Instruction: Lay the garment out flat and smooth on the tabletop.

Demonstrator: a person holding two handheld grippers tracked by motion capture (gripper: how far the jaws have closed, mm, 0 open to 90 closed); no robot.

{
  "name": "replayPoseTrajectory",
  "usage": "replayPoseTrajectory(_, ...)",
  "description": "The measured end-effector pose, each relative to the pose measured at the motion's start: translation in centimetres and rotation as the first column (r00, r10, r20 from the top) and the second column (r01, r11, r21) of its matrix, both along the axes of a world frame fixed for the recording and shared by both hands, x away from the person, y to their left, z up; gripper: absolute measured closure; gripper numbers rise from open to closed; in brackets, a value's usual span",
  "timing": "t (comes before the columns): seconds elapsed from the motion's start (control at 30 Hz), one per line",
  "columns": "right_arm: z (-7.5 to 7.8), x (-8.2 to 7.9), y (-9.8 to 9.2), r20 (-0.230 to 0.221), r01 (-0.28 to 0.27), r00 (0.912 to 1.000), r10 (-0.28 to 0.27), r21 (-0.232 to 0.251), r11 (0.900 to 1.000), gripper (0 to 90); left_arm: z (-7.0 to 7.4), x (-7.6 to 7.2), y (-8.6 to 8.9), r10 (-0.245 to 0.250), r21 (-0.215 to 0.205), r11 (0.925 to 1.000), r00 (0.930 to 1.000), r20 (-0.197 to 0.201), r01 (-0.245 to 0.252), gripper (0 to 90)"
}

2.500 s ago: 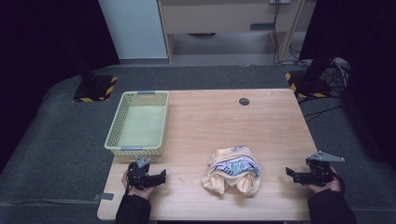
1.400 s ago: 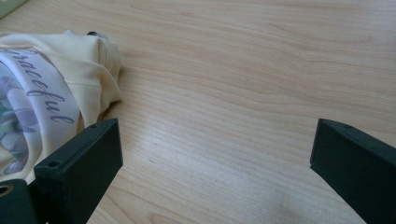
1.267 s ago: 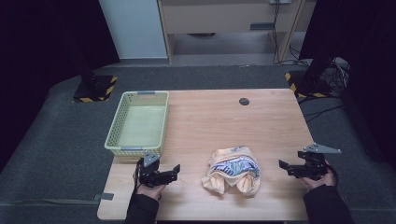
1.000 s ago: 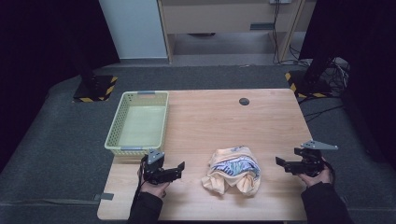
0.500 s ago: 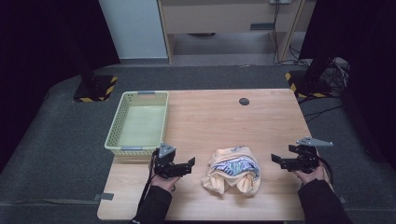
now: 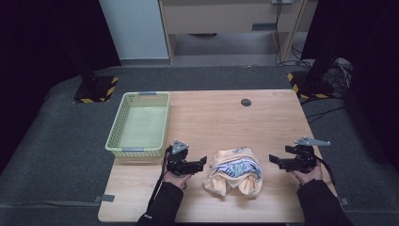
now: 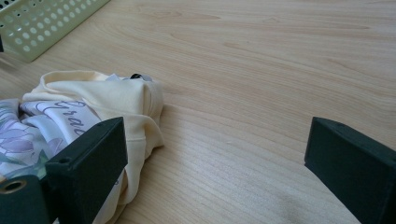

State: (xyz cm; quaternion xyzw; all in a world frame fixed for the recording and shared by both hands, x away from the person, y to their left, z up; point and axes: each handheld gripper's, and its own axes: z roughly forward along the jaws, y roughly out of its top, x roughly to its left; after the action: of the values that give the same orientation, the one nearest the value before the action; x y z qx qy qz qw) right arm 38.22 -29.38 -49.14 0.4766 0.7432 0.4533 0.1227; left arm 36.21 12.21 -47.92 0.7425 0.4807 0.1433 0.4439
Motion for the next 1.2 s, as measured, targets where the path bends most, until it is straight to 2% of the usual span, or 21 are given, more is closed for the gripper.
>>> replayPoseTrajectory(0.2,-0.2,0.1,0.4,-0.006,-0.021,0.9997,0.022,0.014,1.0,6.5,-0.4,0.6,-1.6,-0.029,0.014,0.9995,0.9996,0.0,0.029,15.0)
replayPoseTrajectory(0.37,-0.1,0.2,1.4,0.004,-0.056,0.9984,0.056,0.0,0.998,6.4,-0.7,0.8,-2.1,-0.04,0.012,0.9991,0.9992,-0.009,0.04,15.6)
replayPoseTrajectory(0.47,-0.2,0.3,2.0,-0.003,-0.076,0.9971,0.076,-0.003,0.997,6.4,-0.9,1.0,-2.7,-0.063,0.015,0.9979,0.998,-0.003,0.063,16.3)
replayPoseTrajectory(0.7,-0.6,0.5,2.5,-0.016,-0.091,0.9958,0.09,-0.003,0.996,7.5,-1.5,1.4,-3.4,-0.08,0.016,0.9966,0.9966,-0.02,0.081,17.0)
replayPoseTrajectory(0.8,-0.9,0.7,2.9,-0.025,-0.105,0.9941,0.105,0.009,0.994,9.3,-1.7,1.8,-3.8,-0.088,0.016,0.9959,0.9958,-0.026,0.089,17.5)
replayPoseTrajectory(0.97,-1.3,0.9,3.2,-0.039,-0.12,0.992,0.12,0.0,0.993,11.3,-2.2,2.1,-4.5,-0.103,0.012,0.9946,0.9939,-0.041,0.103,18.7)
replayPoseTrajectory(1.2,-1.8,1.3,3.7,-0.054,-0.143,0.9882,0.143,0.006,0.99,20.5,-2.7,2.6,-4.6,-0.122,-0.004,0.9925,0.99,-0.07,0.122,26.7)
